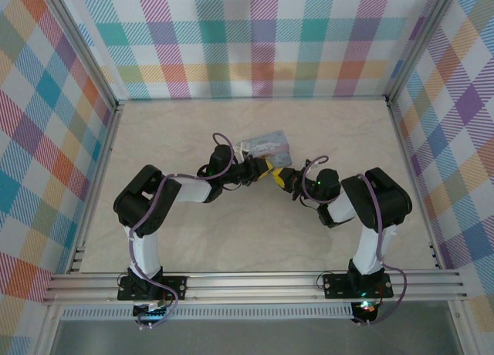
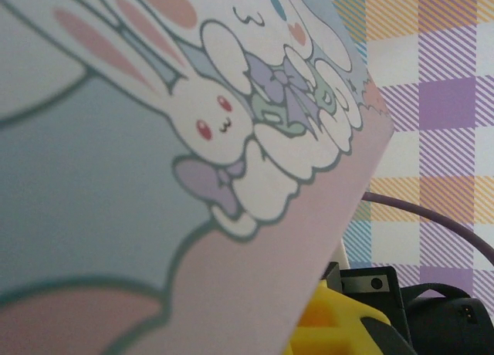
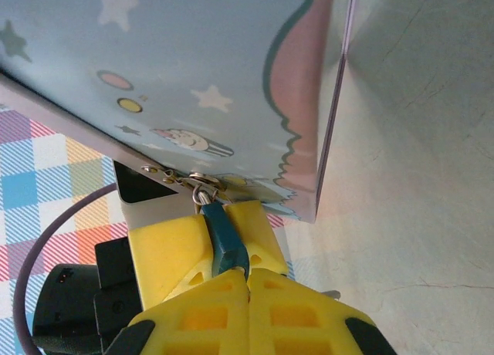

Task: Unlock a padlock with a key

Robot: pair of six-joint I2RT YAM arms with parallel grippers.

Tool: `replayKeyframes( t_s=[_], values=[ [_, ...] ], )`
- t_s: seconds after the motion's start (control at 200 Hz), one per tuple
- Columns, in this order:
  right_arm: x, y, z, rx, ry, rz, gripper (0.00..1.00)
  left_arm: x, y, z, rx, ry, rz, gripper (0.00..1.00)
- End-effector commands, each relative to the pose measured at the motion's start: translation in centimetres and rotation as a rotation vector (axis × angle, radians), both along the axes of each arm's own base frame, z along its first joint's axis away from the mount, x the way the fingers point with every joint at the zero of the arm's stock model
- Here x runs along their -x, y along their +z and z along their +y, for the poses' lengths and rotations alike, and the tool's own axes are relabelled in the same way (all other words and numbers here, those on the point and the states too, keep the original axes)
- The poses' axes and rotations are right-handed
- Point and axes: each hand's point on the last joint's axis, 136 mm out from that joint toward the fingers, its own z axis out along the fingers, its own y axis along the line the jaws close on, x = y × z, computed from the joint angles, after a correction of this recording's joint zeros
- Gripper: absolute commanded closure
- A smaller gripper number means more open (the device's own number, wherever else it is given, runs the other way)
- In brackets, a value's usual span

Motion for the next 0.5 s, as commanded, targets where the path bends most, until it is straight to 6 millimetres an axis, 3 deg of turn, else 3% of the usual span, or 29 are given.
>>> replayKeyframes(
  t_s=[0.0, 0.24, 0.495],
  values=[
    [-1.4, 3.5, 1.3, -0.021, -0.001, -0.124, 1.0, 8.6, 3.6, -5.6, 0.115, -0.384, -0.06, 1.0],
    [-2.0, 6.8, 2.2, -0.083, -0.001, -0.166, 1.0, 9.1, 3.6, -5.8, 0.114, -0.396, -0.057, 1.0],
    [-1.9, 6.0, 2.4, -0.142, 0.001, -0.049, 1.0, 9.2, 3.7, -5.9, 0.117, -0.398, -0.068, 1.0]
  ],
)
